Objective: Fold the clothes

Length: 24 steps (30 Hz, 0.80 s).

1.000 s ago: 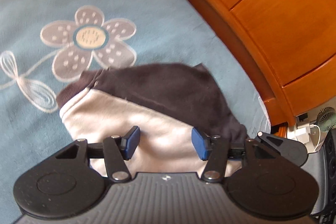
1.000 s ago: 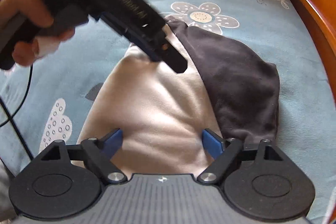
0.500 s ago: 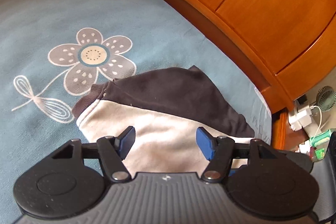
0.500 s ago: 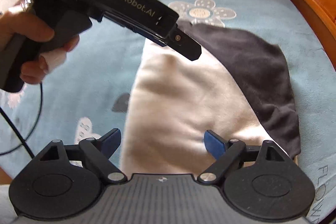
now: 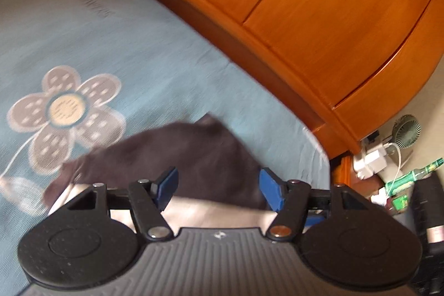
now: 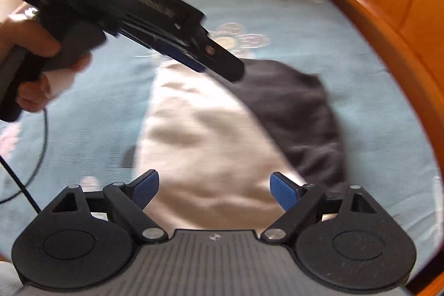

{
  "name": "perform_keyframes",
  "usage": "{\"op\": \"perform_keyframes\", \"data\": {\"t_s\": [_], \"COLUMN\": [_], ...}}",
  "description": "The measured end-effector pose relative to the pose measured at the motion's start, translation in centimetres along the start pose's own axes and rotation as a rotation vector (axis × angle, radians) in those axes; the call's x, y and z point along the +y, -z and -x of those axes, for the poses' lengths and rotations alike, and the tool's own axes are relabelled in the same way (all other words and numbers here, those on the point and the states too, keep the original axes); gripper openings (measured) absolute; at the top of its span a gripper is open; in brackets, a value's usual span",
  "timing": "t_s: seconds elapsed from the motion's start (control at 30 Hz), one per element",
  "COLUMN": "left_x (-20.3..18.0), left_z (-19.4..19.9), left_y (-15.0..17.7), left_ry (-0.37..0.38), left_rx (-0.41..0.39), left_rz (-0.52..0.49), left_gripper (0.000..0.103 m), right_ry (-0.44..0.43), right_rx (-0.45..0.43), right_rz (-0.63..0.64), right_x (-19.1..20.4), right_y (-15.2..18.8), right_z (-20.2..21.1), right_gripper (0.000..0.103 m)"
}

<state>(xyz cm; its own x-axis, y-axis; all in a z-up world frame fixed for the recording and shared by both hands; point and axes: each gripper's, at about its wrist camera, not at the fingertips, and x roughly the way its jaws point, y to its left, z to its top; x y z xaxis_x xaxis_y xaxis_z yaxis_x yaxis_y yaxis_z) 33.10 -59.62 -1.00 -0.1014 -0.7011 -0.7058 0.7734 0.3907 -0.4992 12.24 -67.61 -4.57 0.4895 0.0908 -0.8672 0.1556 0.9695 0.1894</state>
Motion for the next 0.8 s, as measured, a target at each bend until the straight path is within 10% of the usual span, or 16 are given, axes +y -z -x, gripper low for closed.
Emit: {"op": "perform_keyframes", "data": {"t_s": [0.4,0.8], "left_x": [-1.4,-2.0], "left_z": [-9.4,0.1], "left_y": [-2.6,2.1], "left_ry": [-0.003,-0.050], "left_rx": [0.035,0.031], "left_rz": [-0.008,-0.088], "left_gripper": [0.064,0.078], "right_ry": [0.036,0.090], "right_rx": [0.017,-0.066], "right_rz": [0.000,-0.034], "right_x": [-3.5,-1.3], "right_y": [3.6,1.9], "right_z": [0.2,2.5], "right_gripper": [0.095,0.095]}}
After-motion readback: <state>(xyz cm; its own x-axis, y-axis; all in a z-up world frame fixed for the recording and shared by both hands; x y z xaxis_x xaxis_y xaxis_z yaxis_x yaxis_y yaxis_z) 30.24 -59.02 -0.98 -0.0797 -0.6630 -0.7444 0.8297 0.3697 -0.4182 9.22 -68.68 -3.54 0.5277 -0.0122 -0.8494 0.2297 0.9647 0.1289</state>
